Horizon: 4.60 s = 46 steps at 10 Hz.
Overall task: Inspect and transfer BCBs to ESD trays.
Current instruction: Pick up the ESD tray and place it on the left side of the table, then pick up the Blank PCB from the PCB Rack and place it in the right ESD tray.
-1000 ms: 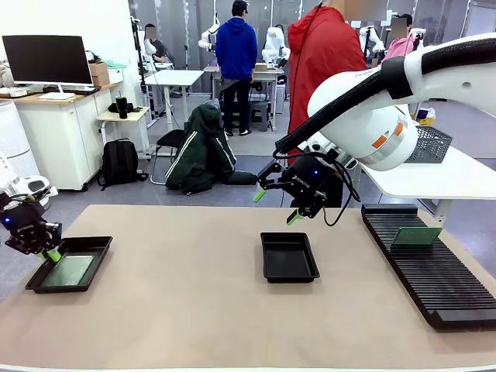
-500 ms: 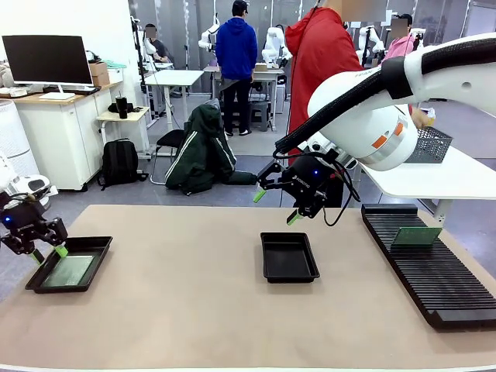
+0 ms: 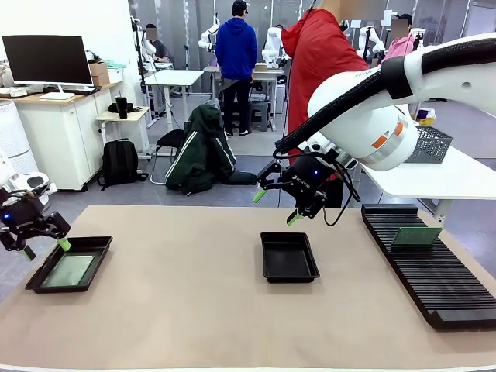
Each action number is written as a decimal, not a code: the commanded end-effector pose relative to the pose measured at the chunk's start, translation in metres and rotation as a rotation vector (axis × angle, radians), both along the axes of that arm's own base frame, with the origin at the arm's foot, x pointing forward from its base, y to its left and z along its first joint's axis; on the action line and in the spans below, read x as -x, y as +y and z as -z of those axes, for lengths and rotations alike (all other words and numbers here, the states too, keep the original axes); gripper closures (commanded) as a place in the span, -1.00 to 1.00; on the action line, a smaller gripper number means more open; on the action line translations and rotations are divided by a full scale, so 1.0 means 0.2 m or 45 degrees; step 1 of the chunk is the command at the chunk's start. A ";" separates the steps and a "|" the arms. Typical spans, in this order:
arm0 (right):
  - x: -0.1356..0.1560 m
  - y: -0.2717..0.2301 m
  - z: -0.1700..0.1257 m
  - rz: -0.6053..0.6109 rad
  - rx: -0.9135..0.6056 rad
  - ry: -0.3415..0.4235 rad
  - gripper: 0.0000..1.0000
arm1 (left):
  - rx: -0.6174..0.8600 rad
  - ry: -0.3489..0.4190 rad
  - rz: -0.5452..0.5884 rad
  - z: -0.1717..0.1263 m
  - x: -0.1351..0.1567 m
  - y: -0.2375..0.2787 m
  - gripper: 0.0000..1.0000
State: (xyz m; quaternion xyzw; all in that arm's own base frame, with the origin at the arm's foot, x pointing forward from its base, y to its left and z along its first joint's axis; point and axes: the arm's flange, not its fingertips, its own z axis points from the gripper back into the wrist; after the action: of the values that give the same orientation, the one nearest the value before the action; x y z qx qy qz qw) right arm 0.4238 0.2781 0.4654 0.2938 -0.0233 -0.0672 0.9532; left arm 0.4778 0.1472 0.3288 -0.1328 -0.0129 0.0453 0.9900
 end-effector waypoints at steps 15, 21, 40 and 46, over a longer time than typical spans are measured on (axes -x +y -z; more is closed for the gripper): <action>-0.01 0.01 0.00 0.008 0.011 0.000 -1.00 | 0.006 -0.009 0.002 0.01 0.00 0.00 -1.00; 0.09 -0.08 -0.13 -0.088 0.037 -0.045 -1.00 | 0.006 -0.009 0.002 0.01 0.00 0.00 -1.00; 0.01 -1.61 -1.39 -2.025 0.759 -0.692 -1.00 | 0.006 -0.009 0.002 0.01 0.00 0.00 -1.00; 0.06 -1.60 -1.35 -1.938 0.729 -0.778 -1.00 | 0.006 -0.009 0.002 0.01 0.00 0.00 -1.00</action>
State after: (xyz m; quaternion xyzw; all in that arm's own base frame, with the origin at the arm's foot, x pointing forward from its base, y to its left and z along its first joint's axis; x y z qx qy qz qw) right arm 0.4150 -0.0442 0.7389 -0.0216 -0.0843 0.6828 0.7254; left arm 0.4780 0.1475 0.3277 -0.1323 -0.0121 0.0461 0.9901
